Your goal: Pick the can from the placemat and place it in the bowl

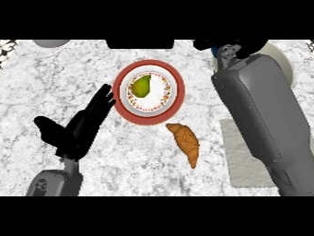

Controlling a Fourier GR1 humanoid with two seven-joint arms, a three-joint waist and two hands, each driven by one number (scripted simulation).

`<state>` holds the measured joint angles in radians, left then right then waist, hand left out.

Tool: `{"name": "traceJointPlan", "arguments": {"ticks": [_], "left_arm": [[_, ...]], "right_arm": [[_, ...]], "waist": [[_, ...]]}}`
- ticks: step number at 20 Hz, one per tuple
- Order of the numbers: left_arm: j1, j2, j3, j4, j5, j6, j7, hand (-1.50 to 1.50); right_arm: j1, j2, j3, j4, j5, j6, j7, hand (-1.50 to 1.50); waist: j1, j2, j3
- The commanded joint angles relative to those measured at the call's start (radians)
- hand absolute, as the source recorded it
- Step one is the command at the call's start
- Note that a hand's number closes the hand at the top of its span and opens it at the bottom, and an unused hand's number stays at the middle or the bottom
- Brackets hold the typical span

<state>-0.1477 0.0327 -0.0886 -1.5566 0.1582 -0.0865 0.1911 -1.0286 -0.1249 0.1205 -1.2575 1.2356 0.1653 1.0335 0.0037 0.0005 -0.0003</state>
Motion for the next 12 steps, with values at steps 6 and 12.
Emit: {"name": "traceJointPlan", "arguments": {"ticks": [6, 12], "left_arm": [[0.002, -0.004, -0.007, -0.043, 0.019, -0.015, 0.039, 0.00], [-0.019, -0.023, -0.017, -0.002, -0.010, -0.004, 0.000, 0.00]], "right_arm": [[-0.001, -0.113, -0.146, 0.313, 0.010, -0.245, -0.174, 1.50], [-0.019, -0.222, -0.214, 0.583, 0.011, -0.381, -0.333, 1.50]], "waist": [[0.016, 0.005, 0.001], [0.027, 0.014, 0.001]]}}
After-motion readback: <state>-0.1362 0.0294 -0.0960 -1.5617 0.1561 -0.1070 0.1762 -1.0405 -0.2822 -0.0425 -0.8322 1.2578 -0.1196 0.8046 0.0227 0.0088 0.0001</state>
